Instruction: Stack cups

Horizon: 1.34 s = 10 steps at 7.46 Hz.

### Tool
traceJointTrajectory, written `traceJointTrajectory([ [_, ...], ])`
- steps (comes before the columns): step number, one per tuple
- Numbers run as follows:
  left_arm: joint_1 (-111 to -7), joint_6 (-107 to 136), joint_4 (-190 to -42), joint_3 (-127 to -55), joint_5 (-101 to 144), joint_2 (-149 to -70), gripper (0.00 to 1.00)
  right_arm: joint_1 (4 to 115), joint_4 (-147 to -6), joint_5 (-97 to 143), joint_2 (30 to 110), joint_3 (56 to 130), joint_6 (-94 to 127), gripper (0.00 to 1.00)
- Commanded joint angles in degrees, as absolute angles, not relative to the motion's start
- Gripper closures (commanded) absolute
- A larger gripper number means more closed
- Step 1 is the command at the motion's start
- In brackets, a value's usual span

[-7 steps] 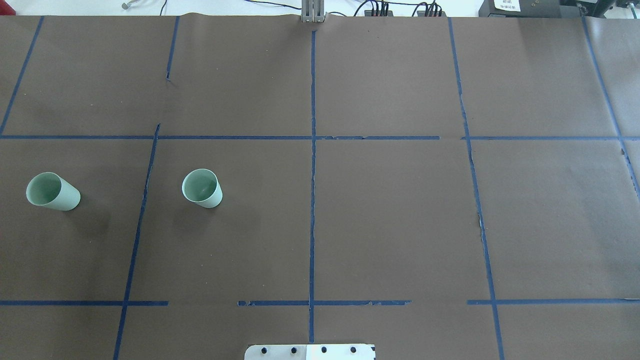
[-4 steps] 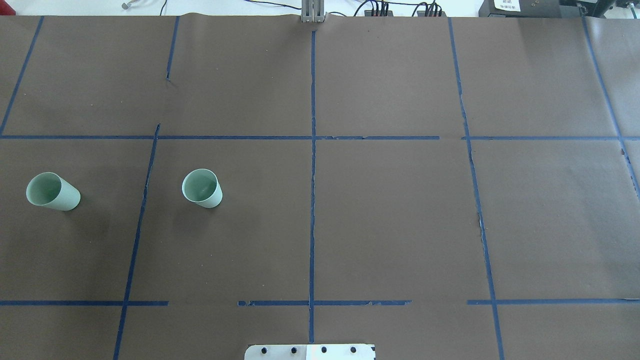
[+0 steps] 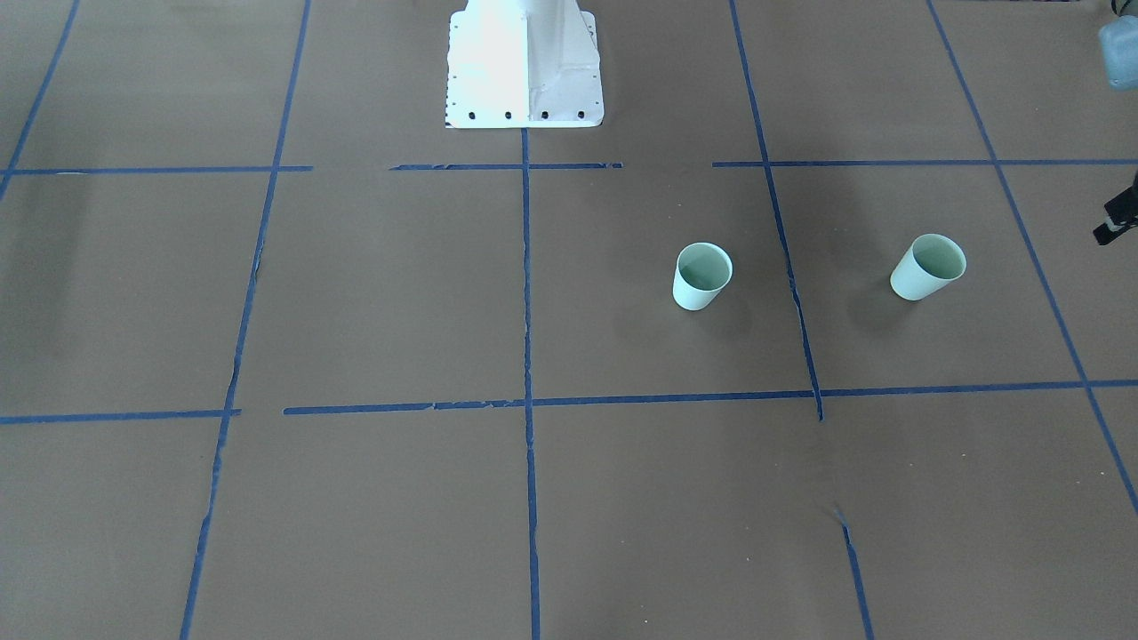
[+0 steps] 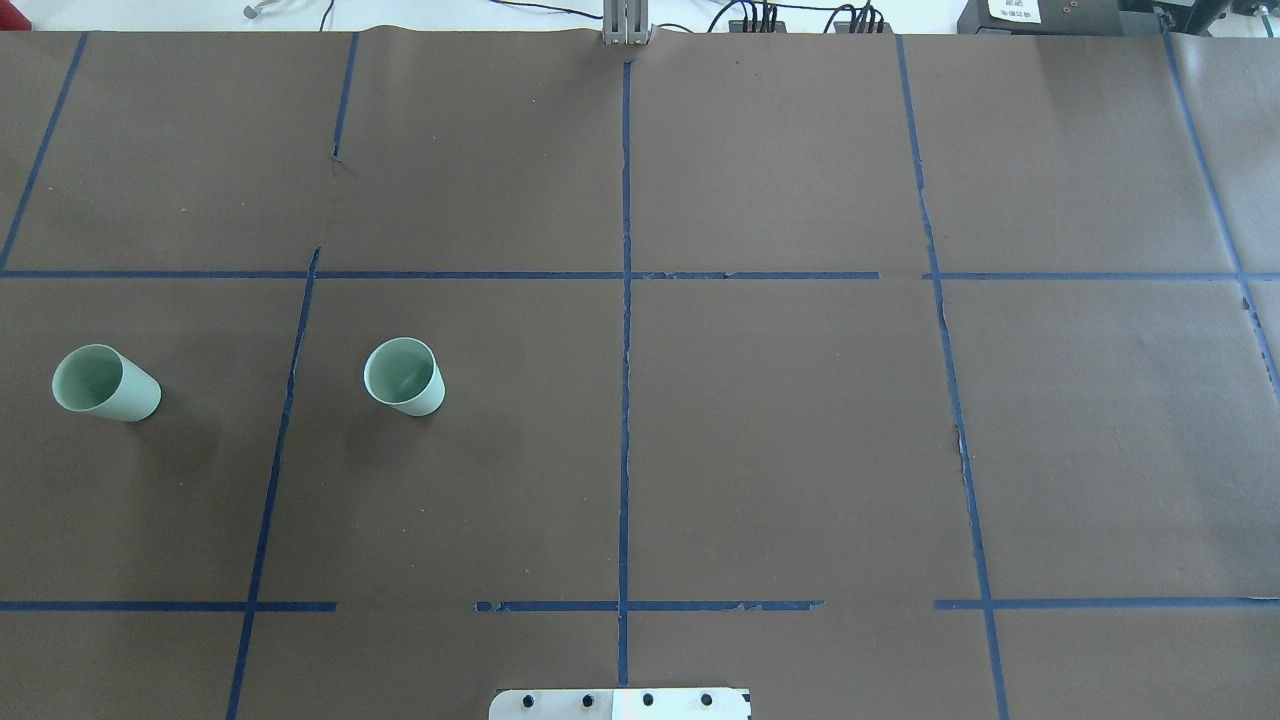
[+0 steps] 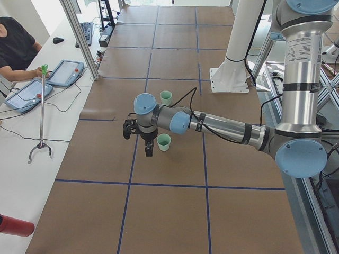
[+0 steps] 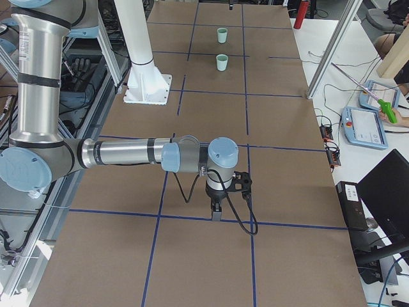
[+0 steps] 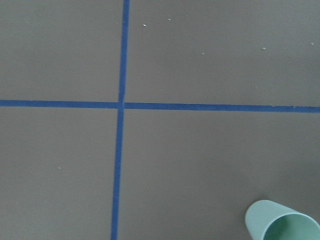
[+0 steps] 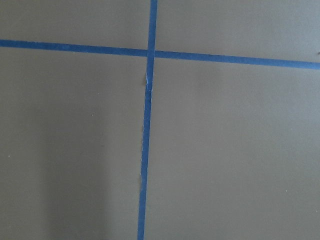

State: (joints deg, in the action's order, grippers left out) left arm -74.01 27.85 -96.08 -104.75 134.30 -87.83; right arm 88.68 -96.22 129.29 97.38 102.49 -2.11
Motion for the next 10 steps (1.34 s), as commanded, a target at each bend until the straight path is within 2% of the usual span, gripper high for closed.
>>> traceJointTrajectory([
  [1,-70.58,32.34,-104.98,-102.59,134.3,-85.54,0.0,88.68,-96.24,129.29,97.38,102.48,-2.11,0.0],
  [3,-69.27,38.8,-115.71,-96.96,134.21,-84.82,0.0,88.68,-96.24,129.29,97.38,102.48,-2.11,0.0],
  [10,-60.92,43.59,-116.37,-97.03,134.21,-85.08,0.0,88.68,-96.24,129.29,97.38,102.48,-2.11,0.0],
])
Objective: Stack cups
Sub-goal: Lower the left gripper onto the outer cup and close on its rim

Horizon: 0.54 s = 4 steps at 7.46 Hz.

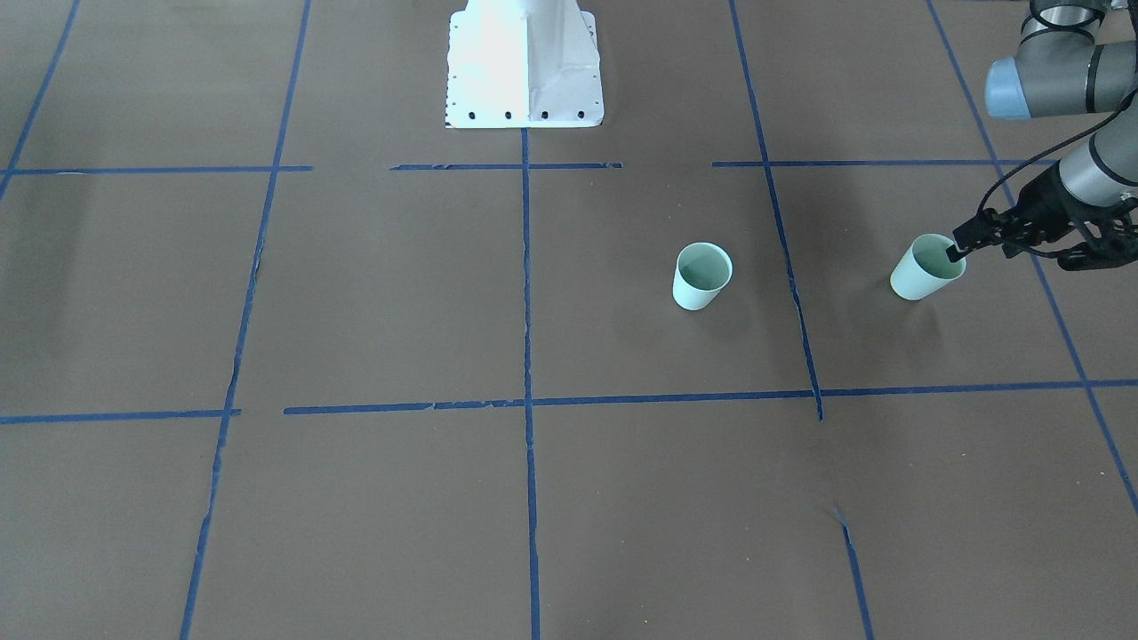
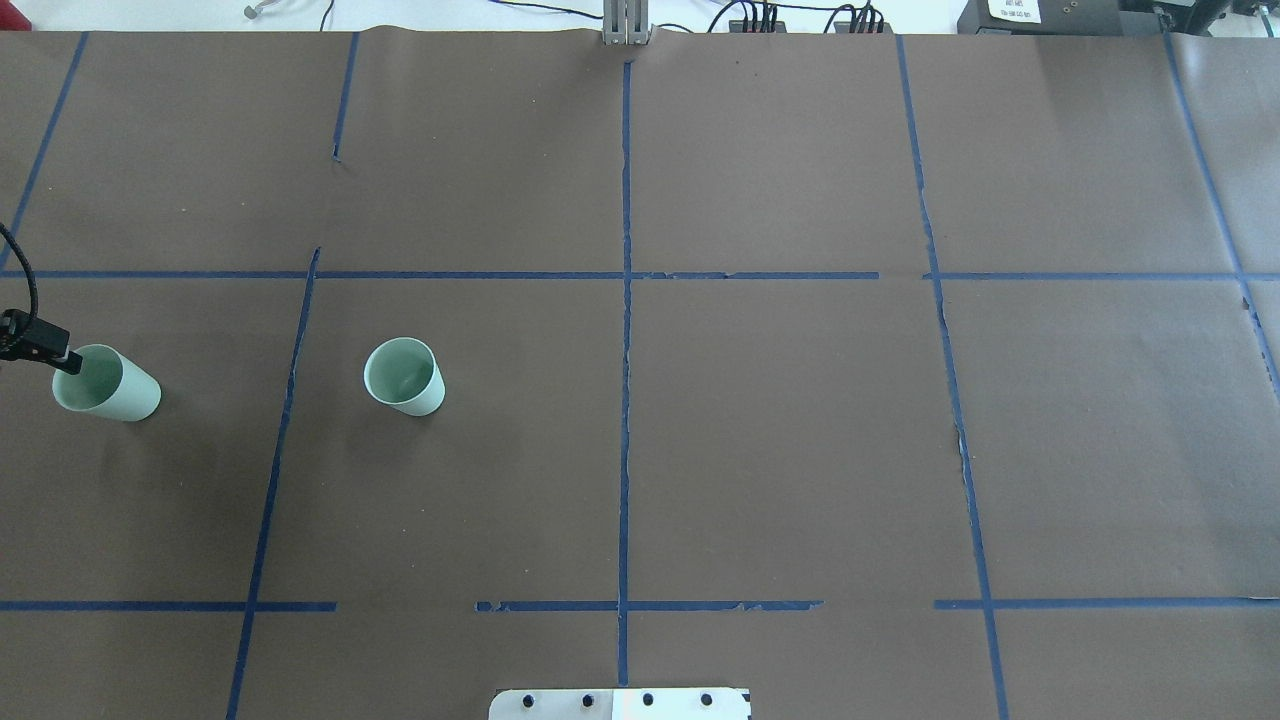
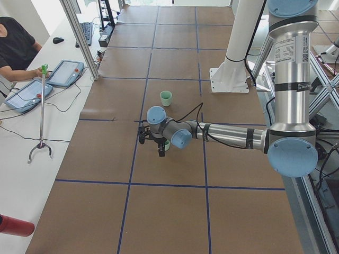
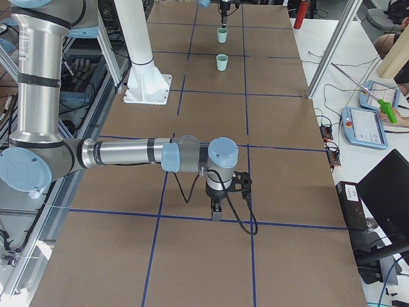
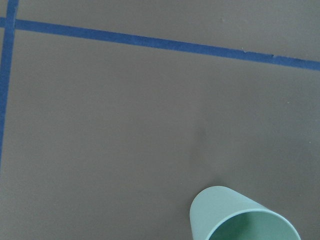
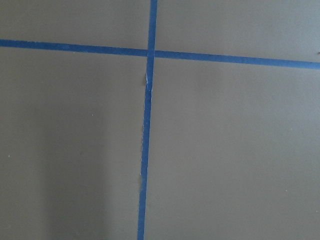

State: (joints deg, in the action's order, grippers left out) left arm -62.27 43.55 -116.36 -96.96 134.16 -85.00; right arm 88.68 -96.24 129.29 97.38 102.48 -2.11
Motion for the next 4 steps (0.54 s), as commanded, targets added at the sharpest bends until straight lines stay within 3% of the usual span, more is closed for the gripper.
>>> traceJointTrajectory([
  [1,-59.86,43.59,-116.37,-96.94,134.21,-85.25,0.0,88.68,-96.24,129.29,97.38,102.48,-2.11,0.0],
  [2,-58.81,43.59,-116.37,-96.86,134.12,-85.43,0.0,88.68,-96.15,129.29,97.38,102.48,-2.11,0.0],
  [3,-58.54,43.51,-116.28,-96.59,134.03,-85.52,0.07,88.68,-96.24,129.29,97.38,102.48,-2.11,0.0],
  [4,-58.27,43.42,-116.28,-96.68,134.03,-85.52,0.29,88.68,-96.24,129.29,97.38,102.48,-2.11,0.0],
])
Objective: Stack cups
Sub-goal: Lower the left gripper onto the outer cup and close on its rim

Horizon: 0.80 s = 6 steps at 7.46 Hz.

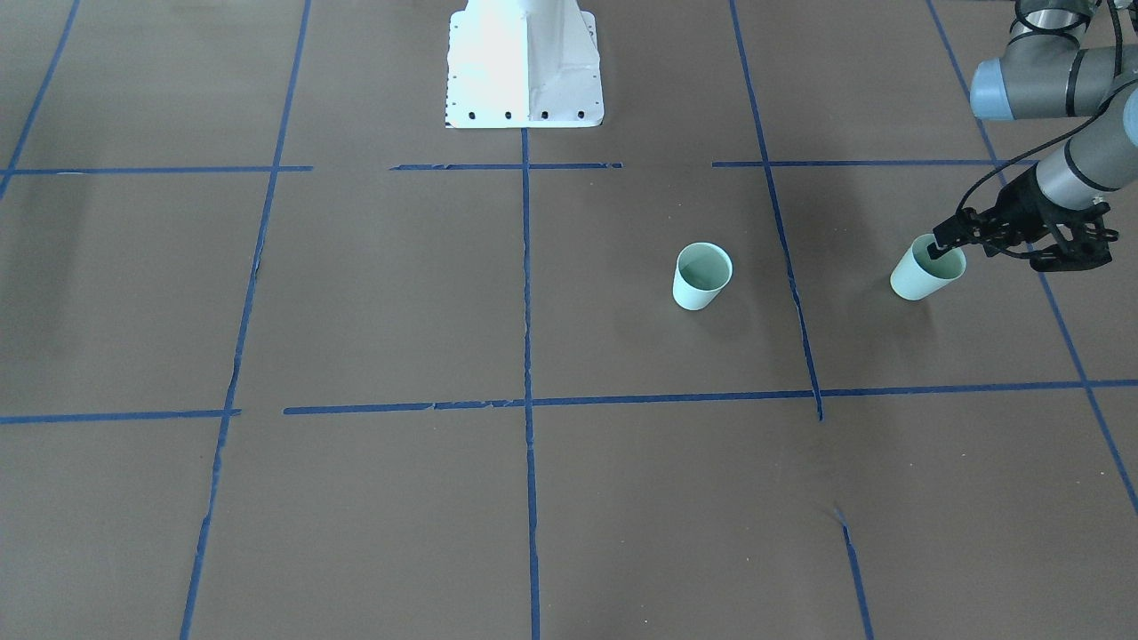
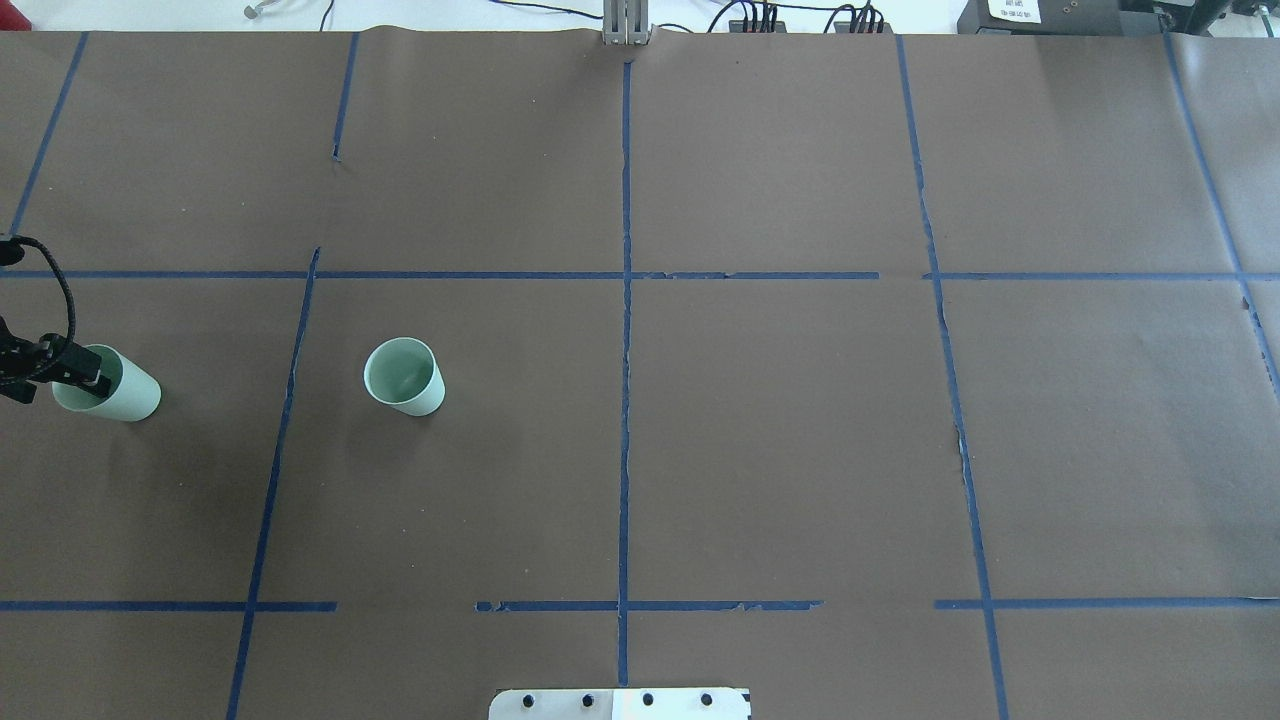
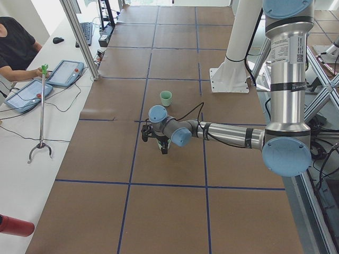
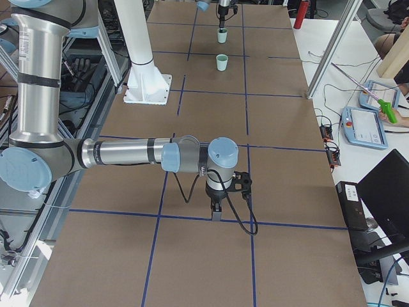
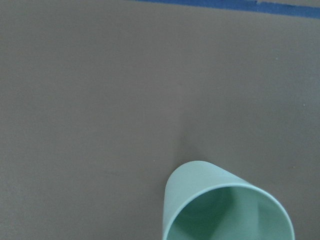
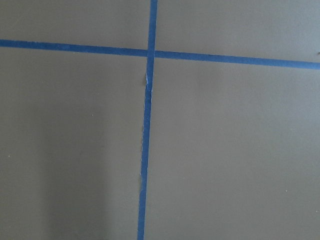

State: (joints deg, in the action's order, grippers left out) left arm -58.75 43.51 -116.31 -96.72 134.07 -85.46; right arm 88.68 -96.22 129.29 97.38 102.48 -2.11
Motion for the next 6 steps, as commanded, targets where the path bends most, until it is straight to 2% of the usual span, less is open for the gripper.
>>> traceJointTrajectory([
  [1,-58.27,43.33,-116.28,-96.59,134.03,-85.52,0.54,88.68,-96.24,129.29,97.38,102.48,-2.11,0.0],
  [2,-58.27,43.33,-116.28,-96.42,133.16,-85.6,0.74,88.68,-96.24,129.29,97.38,102.48,-2.11,0.0],
  [3,-58.27,43.33,-116.28,-96.42,132.28,-85.69,0.9,88.68,-96.24,129.29,97.38,102.48,-2.11,0.0],
  [4,-58.36,43.59,-116.28,-97.11,132.19,-85.69,1.0,88.68,-96.15,129.29,97.38,102.48,-2.11,0.0],
  [6,-60.11,43.33,-113.23,-105.42,132.62,-83.34,1.0,88.68,-96.24,129.29,97.38,102.48,-2.11,0.0],
])
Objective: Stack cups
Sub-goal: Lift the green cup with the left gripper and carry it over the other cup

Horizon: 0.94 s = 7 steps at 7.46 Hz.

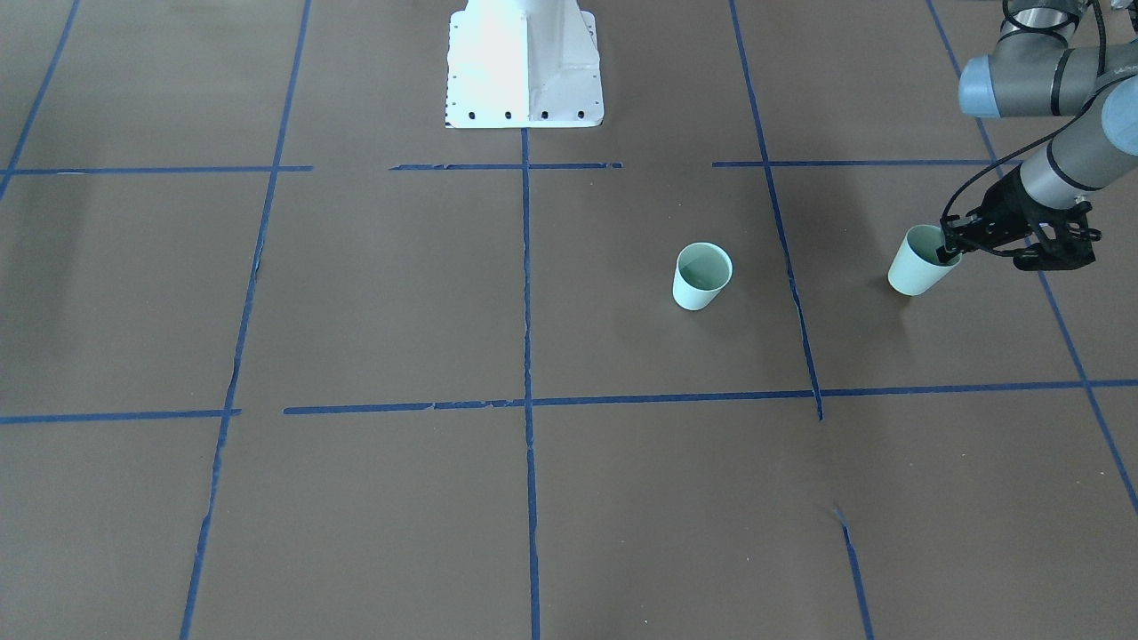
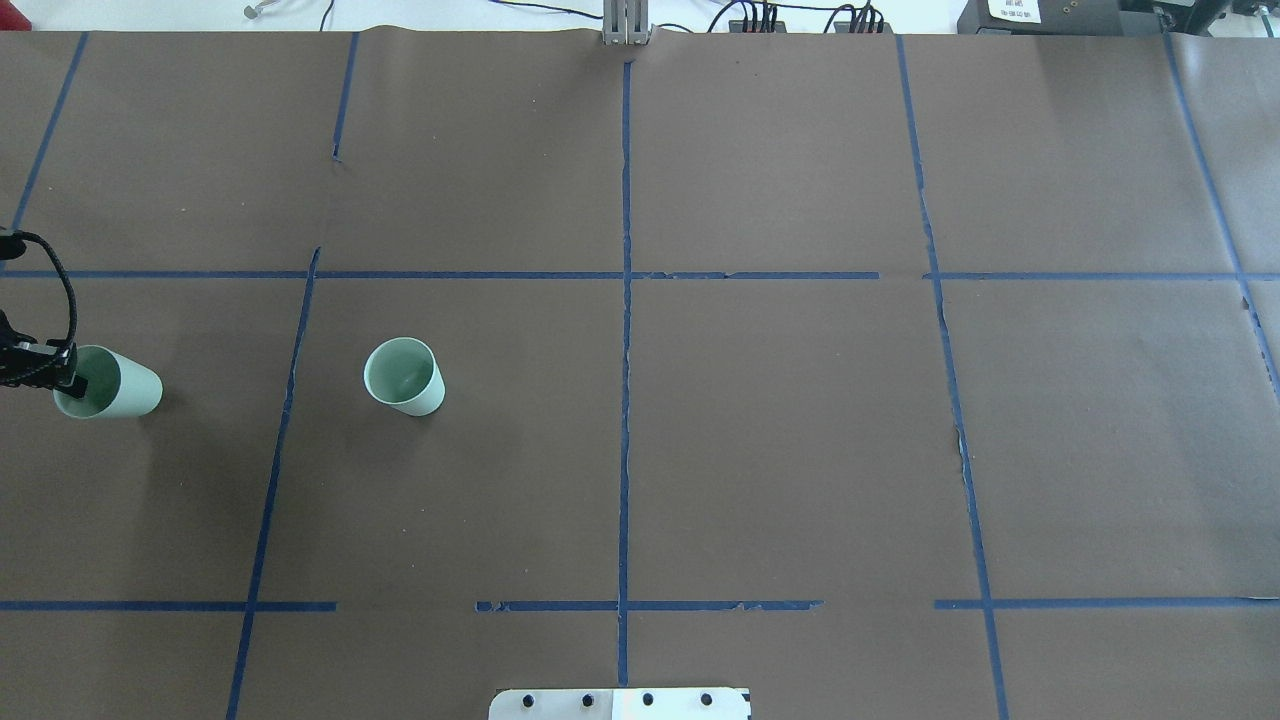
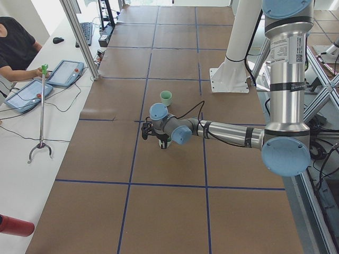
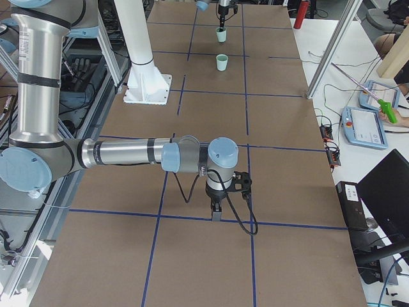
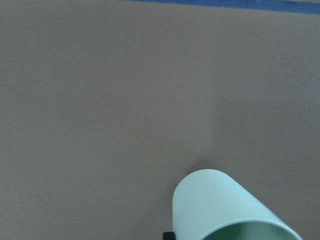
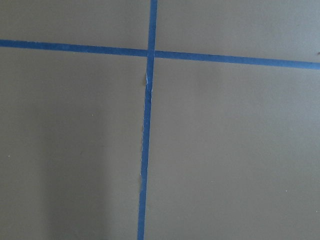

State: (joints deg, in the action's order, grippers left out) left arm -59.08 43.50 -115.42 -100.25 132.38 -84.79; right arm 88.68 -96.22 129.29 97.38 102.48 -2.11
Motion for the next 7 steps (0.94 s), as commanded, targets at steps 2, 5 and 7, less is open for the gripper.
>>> traceJointTrajectory([
  [2,-64.05,42.72,-101.39,-114.04,132.54,-84.19,1.0,88.68,-96.24,129.29,97.38,102.48,-2.11,0.0],
  [5,-64.69,43.85,-85.17,-120.65,132.45,-92.49,1.0,88.68,-96.24,129.29,97.38,102.48,-2.11,0.0],
  [7,-60.07,50.93,-70.54,-120.41,132.28,-106.11,1.0,88.68,-96.24,129.29,97.38,102.48,-2.11,0.0],
])
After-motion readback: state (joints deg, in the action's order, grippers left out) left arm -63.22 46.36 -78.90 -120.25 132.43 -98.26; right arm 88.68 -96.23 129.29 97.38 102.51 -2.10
